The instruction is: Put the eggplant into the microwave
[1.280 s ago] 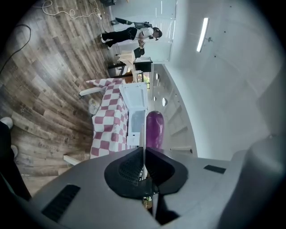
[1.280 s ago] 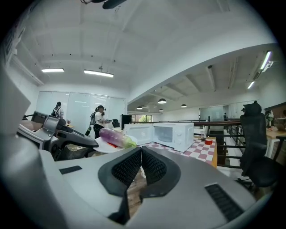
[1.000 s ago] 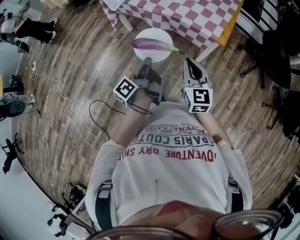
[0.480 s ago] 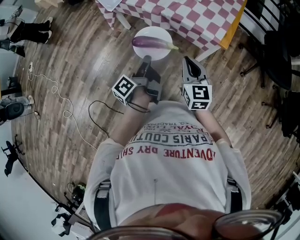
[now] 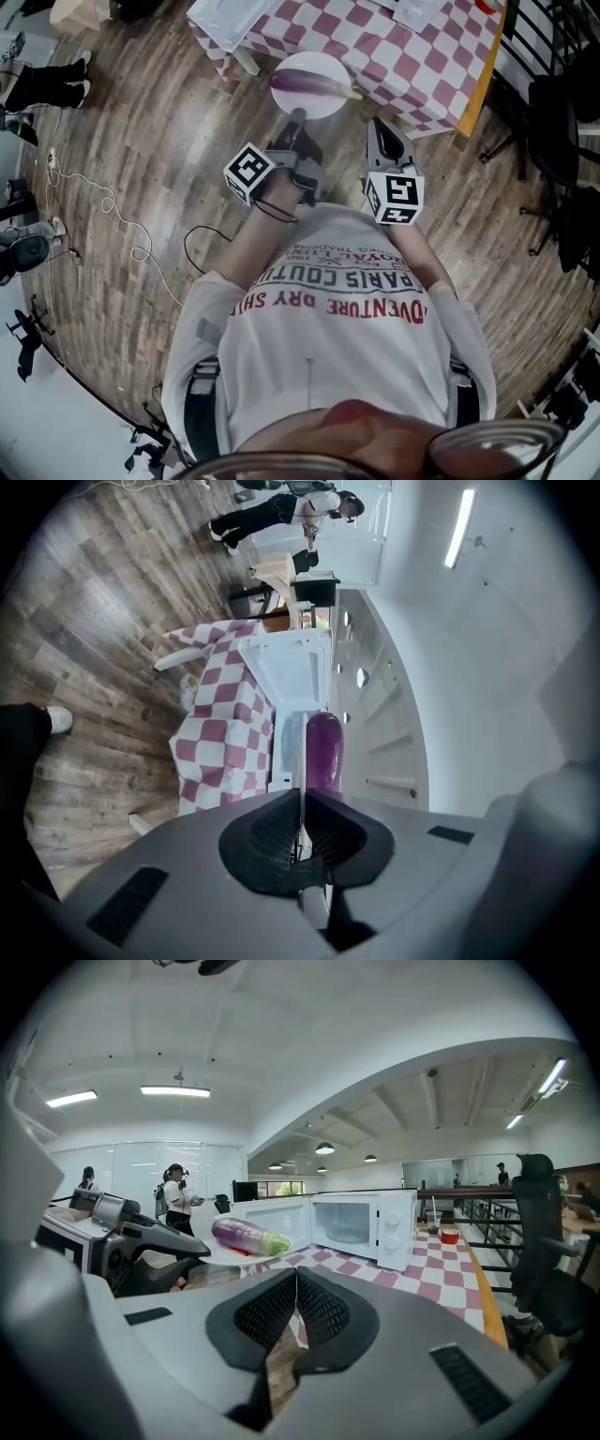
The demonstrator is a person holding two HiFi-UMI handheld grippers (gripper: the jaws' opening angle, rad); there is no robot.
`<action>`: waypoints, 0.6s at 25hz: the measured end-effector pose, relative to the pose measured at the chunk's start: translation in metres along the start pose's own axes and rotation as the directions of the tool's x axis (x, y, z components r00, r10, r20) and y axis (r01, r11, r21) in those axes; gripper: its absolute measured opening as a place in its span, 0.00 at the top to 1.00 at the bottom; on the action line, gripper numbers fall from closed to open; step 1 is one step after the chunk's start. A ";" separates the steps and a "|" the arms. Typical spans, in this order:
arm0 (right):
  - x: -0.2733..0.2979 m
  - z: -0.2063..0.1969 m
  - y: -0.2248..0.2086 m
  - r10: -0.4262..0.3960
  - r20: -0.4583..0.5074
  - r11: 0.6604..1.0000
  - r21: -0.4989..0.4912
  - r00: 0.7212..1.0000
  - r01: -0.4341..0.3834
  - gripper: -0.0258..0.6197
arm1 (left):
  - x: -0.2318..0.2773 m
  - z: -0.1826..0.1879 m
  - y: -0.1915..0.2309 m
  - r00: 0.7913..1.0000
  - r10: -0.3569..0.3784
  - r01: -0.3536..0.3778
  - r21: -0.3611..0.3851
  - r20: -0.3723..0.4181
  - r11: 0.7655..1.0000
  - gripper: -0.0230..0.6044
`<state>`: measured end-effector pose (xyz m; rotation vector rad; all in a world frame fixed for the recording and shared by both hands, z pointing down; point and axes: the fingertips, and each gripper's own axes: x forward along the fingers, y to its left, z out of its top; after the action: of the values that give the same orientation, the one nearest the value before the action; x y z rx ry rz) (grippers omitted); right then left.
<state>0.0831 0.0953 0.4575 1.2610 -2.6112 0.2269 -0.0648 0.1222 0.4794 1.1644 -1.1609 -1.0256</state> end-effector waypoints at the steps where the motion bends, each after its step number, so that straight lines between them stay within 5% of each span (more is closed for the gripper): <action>1: 0.014 0.005 0.004 -0.013 -0.002 1.000 0.004 1.000 0.013 0.92 | 0.010 0.014 -0.004 1.000 0.000 0.000 0.004 -0.015 1.000 0.91; 7: 0.092 0.032 0.026 -0.081 -0.001 0.996 0.023 0.997 0.081 0.92 | 0.063 0.083 -0.015 0.994 0.010 -0.007 0.029 -0.108 1.000 0.91; 15: 0.149 0.045 0.025 -0.184 -0.023 0.982 0.041 0.983 0.185 0.92 | 0.114 0.123 -0.004 0.974 0.056 -0.052 0.022 -0.220 0.998 0.91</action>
<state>-0.0324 -0.0120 0.4542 1.4974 -2.4659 0.2615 -0.1720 -0.0059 0.4925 1.2198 -1.0205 -0.8236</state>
